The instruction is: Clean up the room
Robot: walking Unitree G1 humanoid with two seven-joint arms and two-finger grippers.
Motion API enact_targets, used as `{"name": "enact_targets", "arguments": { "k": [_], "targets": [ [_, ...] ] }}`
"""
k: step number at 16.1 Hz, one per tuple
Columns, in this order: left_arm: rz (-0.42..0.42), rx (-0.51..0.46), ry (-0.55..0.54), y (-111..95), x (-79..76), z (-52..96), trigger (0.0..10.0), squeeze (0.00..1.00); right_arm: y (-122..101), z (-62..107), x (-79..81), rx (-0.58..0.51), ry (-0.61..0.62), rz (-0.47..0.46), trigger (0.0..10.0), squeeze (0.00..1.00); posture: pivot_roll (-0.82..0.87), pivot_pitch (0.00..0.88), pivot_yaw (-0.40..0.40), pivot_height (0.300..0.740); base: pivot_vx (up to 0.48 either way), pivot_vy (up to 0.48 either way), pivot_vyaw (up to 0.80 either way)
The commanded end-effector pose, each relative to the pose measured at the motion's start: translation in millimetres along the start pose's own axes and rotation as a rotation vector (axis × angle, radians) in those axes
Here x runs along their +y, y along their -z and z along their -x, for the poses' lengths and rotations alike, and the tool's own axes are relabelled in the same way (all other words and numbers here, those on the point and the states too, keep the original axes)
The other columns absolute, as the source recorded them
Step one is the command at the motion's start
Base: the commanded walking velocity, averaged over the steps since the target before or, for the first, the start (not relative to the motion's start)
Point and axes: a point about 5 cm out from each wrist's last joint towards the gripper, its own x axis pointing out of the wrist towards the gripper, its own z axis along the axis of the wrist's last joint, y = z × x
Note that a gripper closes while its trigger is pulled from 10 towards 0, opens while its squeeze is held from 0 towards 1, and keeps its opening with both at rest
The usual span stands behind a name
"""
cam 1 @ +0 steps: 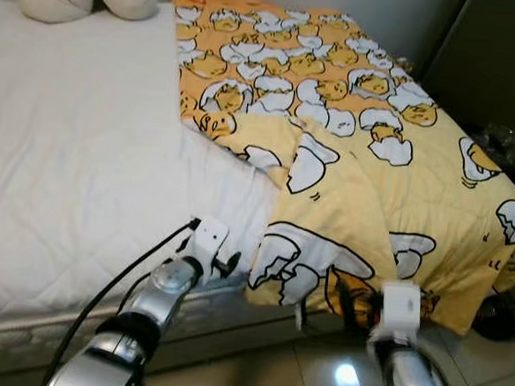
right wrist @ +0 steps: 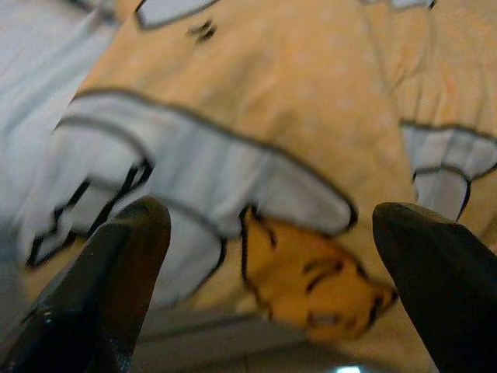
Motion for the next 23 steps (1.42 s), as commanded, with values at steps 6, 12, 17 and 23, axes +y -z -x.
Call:
{"name": "enact_targets", "arguments": {
  "k": [6,12,17,23],
  "targets": [
    [0.059,-0.050,0.019,-17.8,-28.3,-12.8,10.0,0.00,17.8,58.2,2.3,0.102,-0.008,0.022,10.0,0.00,-0.15,0.190,-0.038,0.740,0.000,0.000,-0.69],
    [0.058,-0.044,-0.158,-18.1,-21.3,-13.6,10.0,0.00,11.4,83.8,4.0,0.123,-0.021,0.077,10.0,0.00,-0.20,0.291,-0.083,0.740,0.000,0.000,-0.23],
    [0.196,-0.115,-0.169,-30.7,-28.5,-16.5,10.0,0.00,12.1,98.2,5.0,0.160,-0.026,0.085,10.0,0.00,-0.22,0.320,-0.092,0.740,0.000,0.000,0.00],
    [0.128,-0.186,-0.036,-47.1,-61.9,-20.8,10.0,0.00,12.3,104.1,5.3,0.181,-0.017,0.087,10.0,0.00,-0.23,0.334,-0.087,0.740,0.000,0.000,0.00]
  ]
}}
